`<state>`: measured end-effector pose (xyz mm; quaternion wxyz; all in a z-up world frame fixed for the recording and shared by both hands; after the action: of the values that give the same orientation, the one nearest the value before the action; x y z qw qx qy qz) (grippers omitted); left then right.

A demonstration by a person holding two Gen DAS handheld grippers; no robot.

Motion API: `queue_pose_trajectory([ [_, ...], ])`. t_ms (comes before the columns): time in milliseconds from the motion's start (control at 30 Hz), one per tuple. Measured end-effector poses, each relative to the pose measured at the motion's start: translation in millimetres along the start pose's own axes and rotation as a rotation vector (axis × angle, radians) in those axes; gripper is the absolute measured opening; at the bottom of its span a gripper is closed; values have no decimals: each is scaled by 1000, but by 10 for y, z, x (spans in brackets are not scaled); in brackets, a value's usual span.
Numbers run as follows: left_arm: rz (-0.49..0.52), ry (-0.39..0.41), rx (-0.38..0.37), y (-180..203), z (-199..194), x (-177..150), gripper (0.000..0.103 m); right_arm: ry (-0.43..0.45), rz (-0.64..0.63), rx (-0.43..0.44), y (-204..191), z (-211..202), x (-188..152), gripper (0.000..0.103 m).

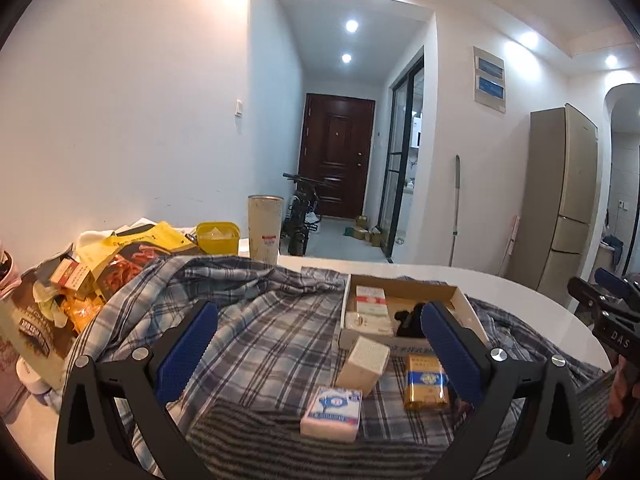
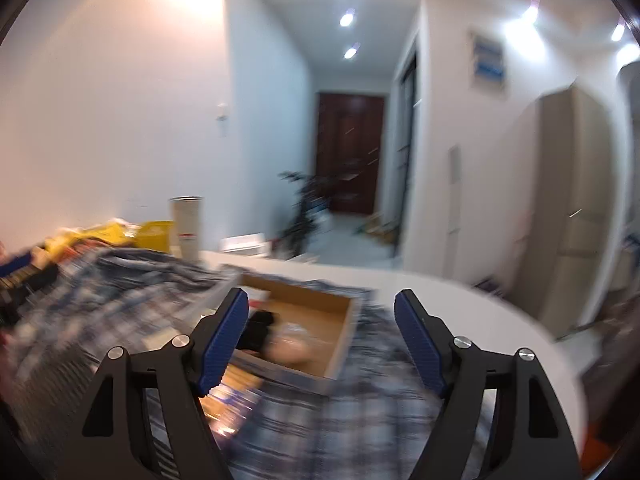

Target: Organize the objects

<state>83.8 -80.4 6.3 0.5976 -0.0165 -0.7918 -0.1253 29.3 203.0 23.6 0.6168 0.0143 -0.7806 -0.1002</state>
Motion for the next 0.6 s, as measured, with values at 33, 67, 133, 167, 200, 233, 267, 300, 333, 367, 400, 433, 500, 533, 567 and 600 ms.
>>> queue_pose_trajectory([
  [33,-2,-13,1,3,-31,-34,103,9,3,-26,49,-77,-52,75],
  [67,-7,-18,4,-8,-64,-66,103,4,10,-37,91,-142,-115,75],
  [133,-21,-14,14,-9,-139,-109,103,-46,36,-17,148,-214,-236,75],
  [167,-25,-12,20,-12,-177,-125,103,-83,54,1,181,-230,-298,75],
  [200,-26,-8,27,-15,-224,-143,103,-103,62,11,207,-232,-330,75],
  [233,-22,-8,33,-20,-249,-152,103,-116,68,13,233,-246,-358,75],
  [267,-17,-11,42,-29,-278,-165,103,-124,76,2,280,-254,-380,75],
  [300,-12,-15,55,-39,-310,-176,103,-127,82,-9,335,-251,-398,75],
  [333,-12,-17,69,-60,-348,-194,103,-131,87,-22,380,-244,-406,75],
  [367,-15,-19,72,-74,-371,-208,103,-137,95,-33,432,-234,-411,75],
  [400,-23,-24,71,-92,-393,-226,103,-145,109,-39,495,-238,-429,75],
  [433,-28,-29,70,-105,-400,-236,103,-152,128,-39,548,-238,-434,75],
  [500,-30,-38,67,-106,-404,-253,103,-163,173,-30,633,-236,-443,75],
  [533,-22,-48,65,-92,-381,-262,103,-165,187,-29,665,-240,-447,75],
  [567,-14,-58,62,-72,-359,-268,103,-169,196,-30,687,-256,-458,75],
  [600,-8,-64,57,-55,-332,-273,103,-173,199,-32,694,-256,-472,75],
])
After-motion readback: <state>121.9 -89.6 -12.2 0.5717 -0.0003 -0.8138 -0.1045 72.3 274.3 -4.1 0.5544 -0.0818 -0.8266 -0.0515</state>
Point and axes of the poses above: each gripper's, at about its wrist camera, not at the fingertips, and z roughly the way its jaws point, y to its right, x to its top, the point moved 3 cm from there along z, roughly the way its jaws point, and after that the axes turned 15 degrees about -x, right-handed, at the moved point
